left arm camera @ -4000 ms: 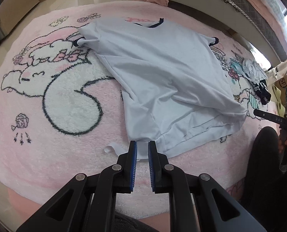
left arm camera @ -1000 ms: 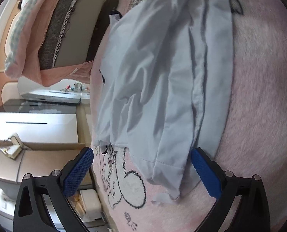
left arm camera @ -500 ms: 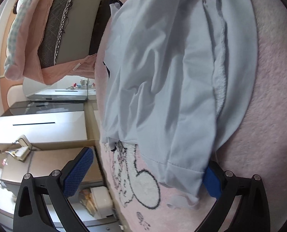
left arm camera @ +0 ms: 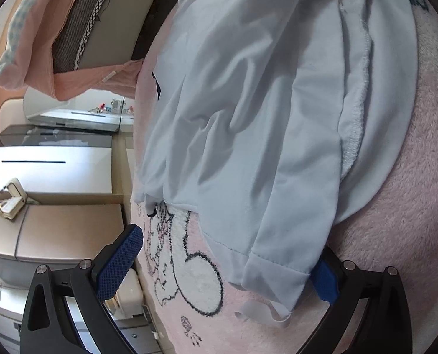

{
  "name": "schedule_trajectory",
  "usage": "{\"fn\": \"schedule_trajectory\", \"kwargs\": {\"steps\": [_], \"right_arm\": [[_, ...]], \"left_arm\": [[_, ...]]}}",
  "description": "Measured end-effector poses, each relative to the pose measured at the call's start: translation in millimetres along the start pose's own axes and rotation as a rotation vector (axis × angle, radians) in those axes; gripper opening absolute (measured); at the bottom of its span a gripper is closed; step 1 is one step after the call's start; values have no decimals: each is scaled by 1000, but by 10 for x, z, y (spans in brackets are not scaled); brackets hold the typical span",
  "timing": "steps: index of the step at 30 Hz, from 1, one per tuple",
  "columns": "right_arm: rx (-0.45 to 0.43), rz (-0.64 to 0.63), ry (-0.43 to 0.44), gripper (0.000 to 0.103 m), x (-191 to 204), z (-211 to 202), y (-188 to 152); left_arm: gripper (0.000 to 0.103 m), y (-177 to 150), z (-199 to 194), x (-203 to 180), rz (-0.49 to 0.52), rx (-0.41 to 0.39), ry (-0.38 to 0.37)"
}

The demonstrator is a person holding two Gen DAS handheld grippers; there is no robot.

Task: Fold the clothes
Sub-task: 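Move both open grippers to the hem edge of the white shirt, then close both grippers on the shirt hem, then lift the hem with both grippers and fold it over toward the collar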

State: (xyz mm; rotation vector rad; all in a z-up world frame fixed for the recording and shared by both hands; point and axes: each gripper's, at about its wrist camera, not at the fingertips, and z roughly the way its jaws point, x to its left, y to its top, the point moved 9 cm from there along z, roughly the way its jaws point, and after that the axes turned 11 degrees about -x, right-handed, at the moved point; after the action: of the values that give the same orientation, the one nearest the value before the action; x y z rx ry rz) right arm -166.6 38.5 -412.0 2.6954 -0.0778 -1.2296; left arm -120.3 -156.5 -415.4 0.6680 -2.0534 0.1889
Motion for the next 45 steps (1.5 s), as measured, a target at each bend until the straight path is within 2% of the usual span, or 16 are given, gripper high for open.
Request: {"fn": "schedule_trajectory", "kwargs": {"steps": [5, 6, 8, 9, 10, 12, 14, 15, 16, 18, 20, 24, 30, 35, 39, 45], "right_arm": [[7, 15, 17, 62, 14, 42, -6], [8, 13, 20, 59, 24, 46, -6], [6, 5, 41, 46, 65, 51, -1], [7, 3, 58, 33, 98, 49, 1], [9, -2, 68, 25, 126, 47, 3], [10, -22, 61, 23, 159, 41, 8], [11, -11, 76, 17, 164, 34, 10], [11, 3, 89, 12, 160, 30, 10], [11, 16, 103, 9, 156, 26, 11], [13, 44, 126, 7, 146, 9, 12], [15, 73, 147, 6, 135, -11, 13], [9, 111, 176, 5, 93, -36, 20], [-1, 157, 218, 4, 55, -80, 33], [14, 309, 312, 3, -77, -87, 16], [10, 307, 301, 3, -132, -136, 19], [9, 341, 339, 3, -150, -214, 22]], "left_arm": [[103, 25, 8, -37, 44, -3, 19], [103, 25, 11, -37, 41, 5, 20], [103, 5, 3, -29, 23, 14, 13], [103, -4, 13, -14, 5, 20, 5], [103, -14, 17, -3, -11, 22, -4], [102, -26, 15, -4, -34, 25, -29], [92, -28, 4, -31, -47, 26, -62], [76, -30, -2, -44, -54, 26, -78], [49, -23, -20, -90, -51, 24, -110], [20, -8, -10, -173, 4, 27, -108], [17, -12, 11, -252, 47, 34, -117], [15, 6, -4, -193, 7, 37, -139], [14, 28, -126, -138, 26, 6, -150], [10, 24, -226, -21, -91, -17, -212], [9, 51, -254, 40, -104, -37, -227], [9, 75, -334, 142, -133, -59, -246]]}}
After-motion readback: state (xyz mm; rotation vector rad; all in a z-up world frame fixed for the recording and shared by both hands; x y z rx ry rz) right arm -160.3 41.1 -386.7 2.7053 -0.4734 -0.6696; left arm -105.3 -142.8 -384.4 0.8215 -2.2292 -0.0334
